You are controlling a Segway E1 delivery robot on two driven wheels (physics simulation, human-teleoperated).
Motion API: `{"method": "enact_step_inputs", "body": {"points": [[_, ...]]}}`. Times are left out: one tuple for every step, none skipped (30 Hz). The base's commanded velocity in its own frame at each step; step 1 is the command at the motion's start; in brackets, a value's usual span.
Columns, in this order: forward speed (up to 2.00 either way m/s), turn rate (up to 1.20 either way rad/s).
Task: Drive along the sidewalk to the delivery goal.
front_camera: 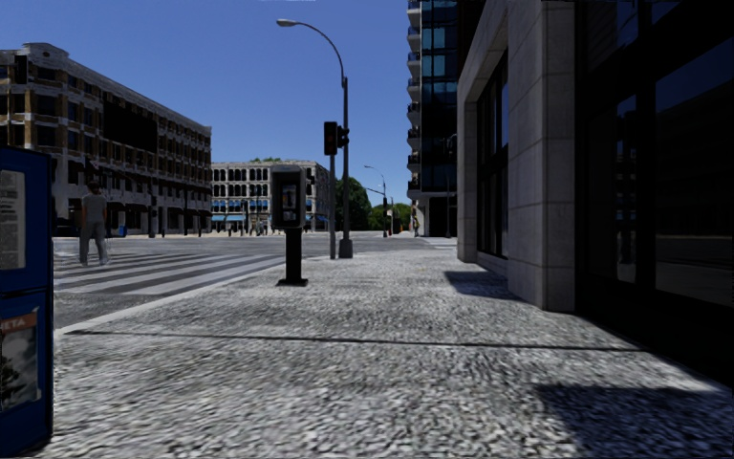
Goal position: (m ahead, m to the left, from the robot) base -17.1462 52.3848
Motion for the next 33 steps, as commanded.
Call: {"method": "enact_step_inputs", "body": {"points": [[1.78,0.49],[1.78,0.49],[1.78,0.49],[1.78,0.49],[1.78,0.49],[1.78,0.49],[1.78,0.49],[1.78,0.49],[1.78,0.48],[1.78,0.40],[1.78,0.28],[1.78,0.19],[1.78,0.17],[1.78,0.17],[1.78,0.18],[1.78,0.24],[1.78,0.34],[1.78,0.38],[1.78,0.39],[1.78,0.40],[1.78,0.40],[1.78,0.40],[1.78,0.37],[1.78,0.36],[1.78,0.35],[1.78,0.29],[1.78,0.00],[1.78,0.00],[1.78,0.00],[1.78,0.00],[1.78,0.00],[1.78,0.00],[1.78,0.00]]}}
